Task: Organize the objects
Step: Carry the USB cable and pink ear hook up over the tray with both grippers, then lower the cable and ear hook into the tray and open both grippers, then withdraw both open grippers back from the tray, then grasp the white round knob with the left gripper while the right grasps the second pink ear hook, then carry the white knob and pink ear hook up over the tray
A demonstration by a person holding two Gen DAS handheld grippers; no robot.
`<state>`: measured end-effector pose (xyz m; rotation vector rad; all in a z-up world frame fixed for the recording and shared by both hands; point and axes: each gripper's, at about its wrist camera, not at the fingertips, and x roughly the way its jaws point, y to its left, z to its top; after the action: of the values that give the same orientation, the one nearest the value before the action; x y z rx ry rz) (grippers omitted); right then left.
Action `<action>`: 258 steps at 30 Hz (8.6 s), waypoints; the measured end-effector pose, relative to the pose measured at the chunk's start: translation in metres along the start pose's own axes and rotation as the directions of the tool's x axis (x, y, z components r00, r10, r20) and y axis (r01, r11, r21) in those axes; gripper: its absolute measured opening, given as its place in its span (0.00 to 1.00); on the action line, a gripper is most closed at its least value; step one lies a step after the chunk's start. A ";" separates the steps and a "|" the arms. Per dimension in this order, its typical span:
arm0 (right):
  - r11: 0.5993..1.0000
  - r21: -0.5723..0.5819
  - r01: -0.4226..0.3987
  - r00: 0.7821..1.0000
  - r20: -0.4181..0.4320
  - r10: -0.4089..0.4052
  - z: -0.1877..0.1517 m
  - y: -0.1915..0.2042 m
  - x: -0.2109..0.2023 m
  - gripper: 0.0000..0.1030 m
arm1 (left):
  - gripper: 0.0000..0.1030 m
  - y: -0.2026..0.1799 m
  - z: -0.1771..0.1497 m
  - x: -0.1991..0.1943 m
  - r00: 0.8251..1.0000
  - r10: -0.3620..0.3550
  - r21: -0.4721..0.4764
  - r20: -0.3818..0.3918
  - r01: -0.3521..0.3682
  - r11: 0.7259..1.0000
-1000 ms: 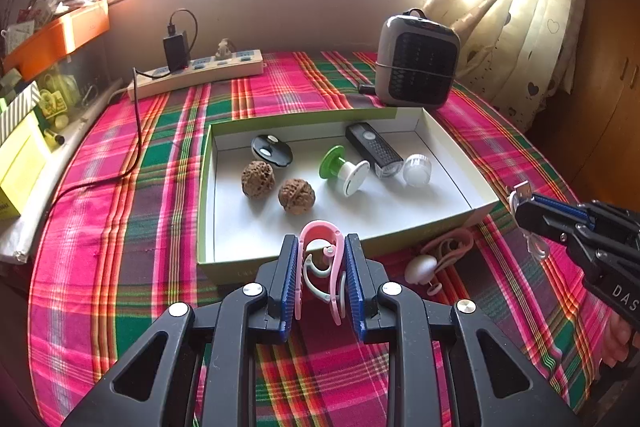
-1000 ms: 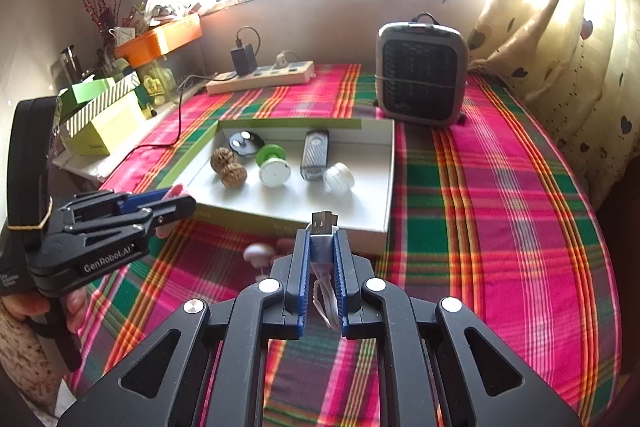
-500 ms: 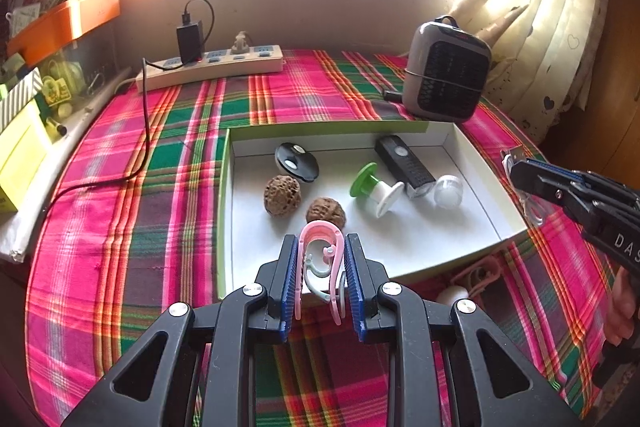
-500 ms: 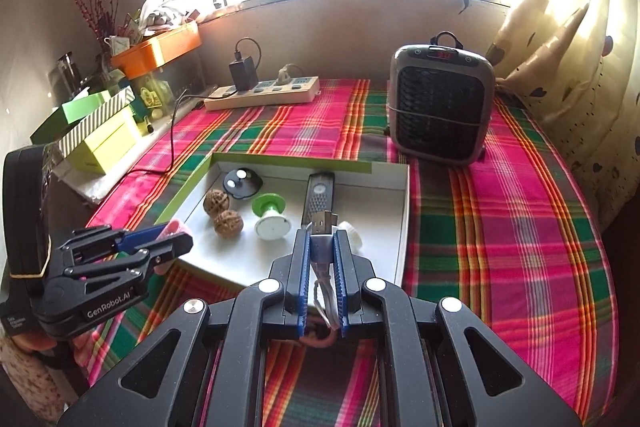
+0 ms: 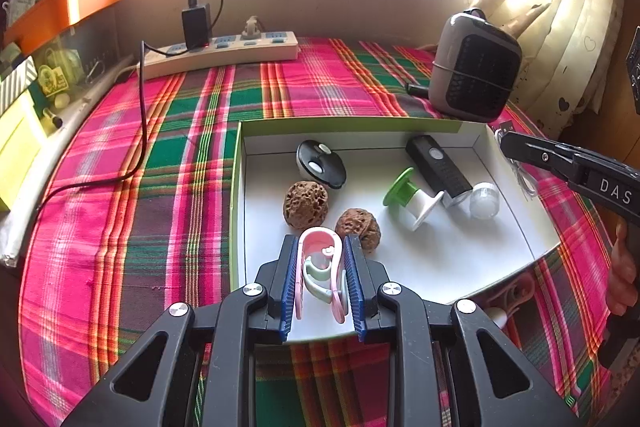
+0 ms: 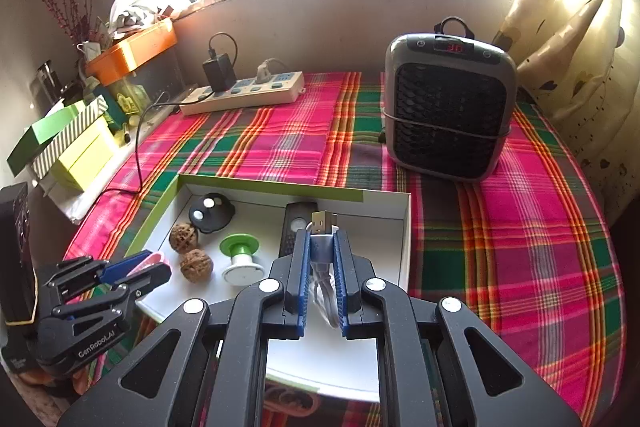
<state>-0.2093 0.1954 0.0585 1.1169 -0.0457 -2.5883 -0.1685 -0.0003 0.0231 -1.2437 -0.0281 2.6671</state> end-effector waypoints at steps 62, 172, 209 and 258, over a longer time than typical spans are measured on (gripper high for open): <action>0.999 0.048 0.015 0.988 -0.152 -0.007 0.005 -0.016 0.063 0.12 | 0.21 -0.005 0.001 0.012 1.000 0.011 0.038 0.005 -0.012 0.999; 0.994 -0.005 -0.112 0.990 -0.087 0.111 -0.091 0.001 -0.022 0.35 | 0.22 -0.051 -0.046 -0.024 0.972 -0.230 0.066 -0.039 0.232 0.970; 0.962 -0.255 -0.099 0.988 -0.143 0.063 -0.093 0.051 0.002 0.51 | 0.23 -0.017 -0.049 -0.032 0.971 -0.235 -0.006 -0.035 0.235 0.972; 0.986 -0.158 -0.043 0.996 -0.089 0.029 -0.108 0.026 -0.025 0.26 | 0.38 -0.061 -0.052 -0.017 0.984 -0.160 0.131 -0.076 0.169 0.977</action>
<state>-0.1091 0.1887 0.0050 1.1556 0.1577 -2.4597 -0.1086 0.0526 0.0084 -1.2268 0.0587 2.4428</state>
